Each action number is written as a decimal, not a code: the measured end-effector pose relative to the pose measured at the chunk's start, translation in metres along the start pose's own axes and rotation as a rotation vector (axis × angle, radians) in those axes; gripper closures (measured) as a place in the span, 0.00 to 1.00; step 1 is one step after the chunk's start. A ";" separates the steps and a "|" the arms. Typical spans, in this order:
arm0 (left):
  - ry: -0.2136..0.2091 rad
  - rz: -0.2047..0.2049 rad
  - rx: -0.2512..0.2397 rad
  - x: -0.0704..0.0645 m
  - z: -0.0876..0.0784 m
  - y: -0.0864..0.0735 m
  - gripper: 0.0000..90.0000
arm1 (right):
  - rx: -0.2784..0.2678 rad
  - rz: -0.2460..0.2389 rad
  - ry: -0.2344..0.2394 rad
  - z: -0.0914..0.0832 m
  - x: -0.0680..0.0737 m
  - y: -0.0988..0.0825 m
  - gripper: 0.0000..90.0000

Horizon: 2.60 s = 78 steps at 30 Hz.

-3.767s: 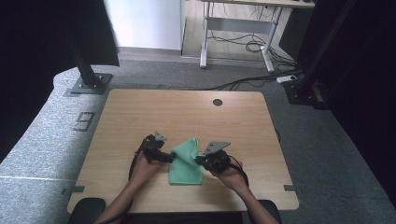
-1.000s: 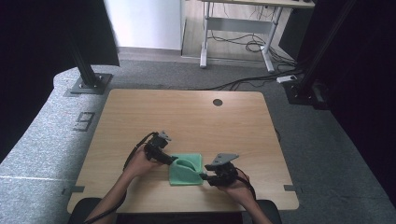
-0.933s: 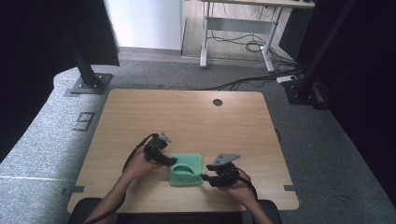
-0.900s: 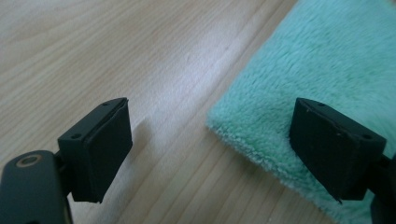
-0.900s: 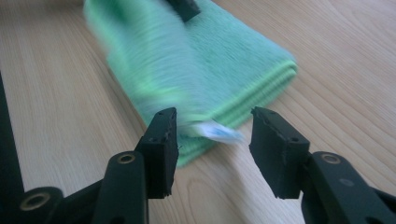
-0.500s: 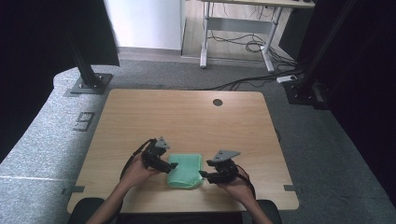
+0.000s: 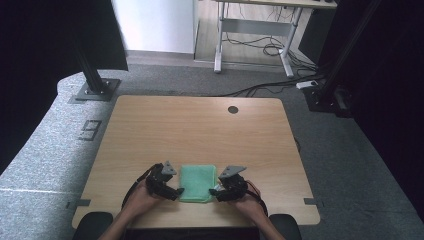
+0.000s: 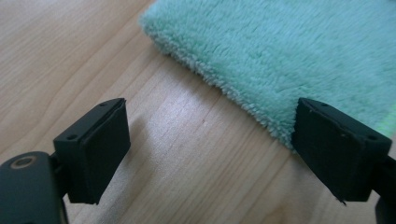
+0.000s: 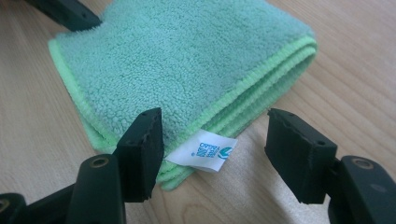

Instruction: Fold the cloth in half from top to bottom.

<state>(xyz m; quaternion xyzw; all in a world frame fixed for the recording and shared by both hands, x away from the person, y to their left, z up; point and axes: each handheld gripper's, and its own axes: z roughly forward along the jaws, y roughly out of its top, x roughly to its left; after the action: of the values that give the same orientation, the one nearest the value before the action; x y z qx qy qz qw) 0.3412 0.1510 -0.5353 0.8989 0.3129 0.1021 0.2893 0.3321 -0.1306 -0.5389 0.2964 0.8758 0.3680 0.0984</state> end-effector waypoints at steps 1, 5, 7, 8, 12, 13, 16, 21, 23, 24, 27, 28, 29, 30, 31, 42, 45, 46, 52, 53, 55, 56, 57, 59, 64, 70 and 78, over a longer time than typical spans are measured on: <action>0.002 0.001 -0.002 -0.001 -0.001 0.001 0.13 | 0.000 -0.003 -0.004 0.000 0.000 0.000 0.41; -0.032 -0.026 -0.055 -0.003 -0.013 0.001 0.16 | -0.024 -0.007 -0.005 -0.010 0.004 0.004 0.48; -0.055 -0.026 -0.064 -0.007 -0.017 -0.002 0.20 | -0.048 0.004 0.033 -0.017 0.008 0.005 0.52; -0.058 -0.022 -0.062 -0.009 -0.018 -0.003 0.23 | -0.052 0.005 0.048 -0.019 0.010 0.005 0.54; -0.071 -0.004 -0.050 -0.018 -0.018 -0.009 0.36 | -0.035 -0.015 0.085 -0.018 0.019 0.002 0.60; -0.076 0.002 -0.048 -0.020 -0.018 -0.010 0.41 | -0.028 -0.028 0.082 -0.016 0.021 0.002 0.63; -0.112 0.012 -0.036 -0.023 -0.016 -0.010 0.59 | -0.003 -0.060 0.075 -0.009 0.025 0.000 0.77; -0.178 -0.015 -0.028 -0.023 -0.013 -0.009 0.86 | 0.026 -0.087 0.060 -0.006 0.030 0.000 0.94; -0.176 -0.011 -0.033 -0.023 -0.016 -0.007 1.00 | 0.020 -0.086 0.061 -0.009 0.030 0.001 0.97; -0.169 -0.005 -0.040 -0.023 -0.018 -0.004 1.00 | 0.017 -0.085 0.058 -0.010 0.030 0.002 0.97; -0.149 -0.010 -0.085 -0.018 -0.028 0.006 1.00 | -0.010 -0.085 0.041 -0.016 0.028 0.009 0.97; -0.147 -0.016 -0.100 -0.016 -0.031 0.010 1.00 | -0.019 -0.084 0.036 -0.019 0.027 0.012 0.97; -0.142 -0.017 -0.112 -0.014 -0.032 0.015 1.00 | -0.029 -0.086 0.025 -0.021 0.025 0.016 0.97; -0.134 -0.014 -0.121 -0.012 -0.033 0.019 1.00 | -0.041 -0.091 0.013 -0.024 0.023 0.019 0.97; -0.130 -0.010 -0.126 -0.011 -0.033 0.022 1.00 | -0.049 -0.090 0.007 -0.026 0.020 0.023 0.97; -0.124 0.026 -0.038 -0.025 -0.014 0.008 0.63 | 0.010 -0.070 0.031 -0.013 0.016 0.008 0.96; -0.110 0.024 -0.022 -0.024 -0.007 0.006 0.60 | 0.033 -0.065 0.041 -0.012 0.015 0.001 0.92; -0.104 0.020 -0.022 -0.023 -0.006 0.006 0.59 | 0.035 -0.061 0.040 -0.014 0.014 0.000 0.89; -0.088 -0.021 -0.095 -0.019 -0.016 0.015 0.43 | -0.014 0.003 0.014 -0.029 0.004 0.009 0.60; -0.084 -0.023 -0.088 -0.019 -0.015 0.017 0.40 | -0.026 0.015 0.002 -0.027 0.002 0.012 0.57; -0.047 -0.007 -0.057 -0.021 -0.009 0.018 0.37 | -0.041 0.034 -0.008 -0.020 -0.001 0.021 0.51; -0.031 0.002 -0.041 -0.021 -0.005 0.017 0.36 | -0.040 0.038 -0.018 -0.013 -0.001 0.025 0.49; -0.020 0.000 -0.030 -0.022 -0.002 0.016 0.35 | -0.033 0.034 -0.025 -0.007 -0.001 0.027 0.48; -0.025 -0.006 -0.028 -0.021 0.002 0.012 0.35 | 0.002 0.022 -0.034 0.002 0.001 0.028 0.45; -0.036 -0.033 -0.039 -0.019 0.004 0.009 0.34 | 0.051 -0.005 -0.044 0.000 0.006 0.012 0.43; -0.042 -0.045 -0.042 -0.018 0.005 0.009 0.34 | 0.060 0.022 -0.067 -0.024 0.002 -0.011 0.43; -0.040 -0.054 -0.052 -0.018 0.004 0.007 0.33 | -0.002 0.031 -0.044 -0.010 0.004 0.013 0.40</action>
<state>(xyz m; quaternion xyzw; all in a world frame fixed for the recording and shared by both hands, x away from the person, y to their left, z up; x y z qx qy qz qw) 0.3319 0.1330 -0.5345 0.8842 0.3285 0.0844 0.3211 0.3308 -0.1272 -0.5222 0.3176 0.8684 0.3639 0.1122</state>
